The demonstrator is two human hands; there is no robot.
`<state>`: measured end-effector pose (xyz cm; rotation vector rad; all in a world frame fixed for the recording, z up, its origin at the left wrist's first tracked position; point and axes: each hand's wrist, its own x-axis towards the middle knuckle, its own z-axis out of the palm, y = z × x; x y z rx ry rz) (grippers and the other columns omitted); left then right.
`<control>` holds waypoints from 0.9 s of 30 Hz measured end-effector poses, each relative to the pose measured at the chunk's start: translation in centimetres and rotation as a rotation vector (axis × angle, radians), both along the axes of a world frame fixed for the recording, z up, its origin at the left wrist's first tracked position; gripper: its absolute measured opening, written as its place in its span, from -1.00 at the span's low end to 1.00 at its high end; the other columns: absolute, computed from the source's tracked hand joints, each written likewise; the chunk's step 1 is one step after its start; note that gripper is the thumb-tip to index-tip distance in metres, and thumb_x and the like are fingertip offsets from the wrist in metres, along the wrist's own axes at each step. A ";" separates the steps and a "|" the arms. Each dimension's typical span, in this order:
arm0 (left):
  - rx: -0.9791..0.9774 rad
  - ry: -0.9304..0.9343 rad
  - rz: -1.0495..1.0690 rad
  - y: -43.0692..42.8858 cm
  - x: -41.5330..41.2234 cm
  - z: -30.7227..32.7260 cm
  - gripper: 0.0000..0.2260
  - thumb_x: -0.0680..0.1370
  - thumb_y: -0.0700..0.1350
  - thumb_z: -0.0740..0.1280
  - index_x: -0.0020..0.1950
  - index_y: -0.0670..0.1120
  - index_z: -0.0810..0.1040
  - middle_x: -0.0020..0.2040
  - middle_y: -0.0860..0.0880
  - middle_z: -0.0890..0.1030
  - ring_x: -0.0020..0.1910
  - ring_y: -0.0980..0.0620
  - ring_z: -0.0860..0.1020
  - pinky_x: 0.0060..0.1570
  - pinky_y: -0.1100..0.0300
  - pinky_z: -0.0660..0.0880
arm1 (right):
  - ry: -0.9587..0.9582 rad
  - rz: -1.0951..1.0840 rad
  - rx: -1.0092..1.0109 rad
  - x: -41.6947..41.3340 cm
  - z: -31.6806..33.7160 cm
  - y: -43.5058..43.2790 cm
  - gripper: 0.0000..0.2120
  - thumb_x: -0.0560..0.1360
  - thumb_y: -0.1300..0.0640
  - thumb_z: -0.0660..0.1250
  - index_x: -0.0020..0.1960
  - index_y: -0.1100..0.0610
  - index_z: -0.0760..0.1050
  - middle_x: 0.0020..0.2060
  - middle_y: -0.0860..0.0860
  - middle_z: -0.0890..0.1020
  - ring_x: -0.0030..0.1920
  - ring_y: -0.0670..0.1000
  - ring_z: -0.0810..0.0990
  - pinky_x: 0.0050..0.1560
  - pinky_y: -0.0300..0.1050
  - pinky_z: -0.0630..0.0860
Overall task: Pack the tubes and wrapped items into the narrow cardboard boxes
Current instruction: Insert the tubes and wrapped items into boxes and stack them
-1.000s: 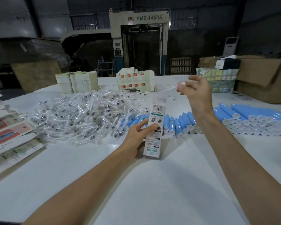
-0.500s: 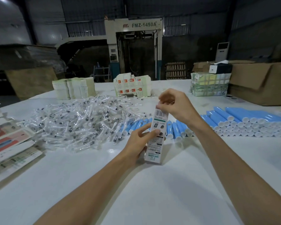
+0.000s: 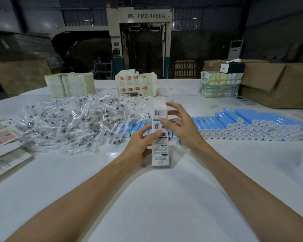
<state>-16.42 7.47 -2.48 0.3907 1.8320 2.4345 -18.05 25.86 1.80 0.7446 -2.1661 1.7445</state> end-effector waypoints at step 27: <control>-0.345 0.297 0.074 -1.0 0.4 1.1 -0.32 0.50 -0.01 0.62 0.55 0.29 0.43 0.27 0.02 0.69 0.05 -0.17 0.77 -0.11 -0.03 0.73 | -0.159 0.207 -0.078 -0.1 -0.7 1.2 -0.71 0.64 0.27 0.37 0.33 0.29 0.46 0.20 0.23 0.66 0.28 0.22 0.62 0.33 0.11 0.58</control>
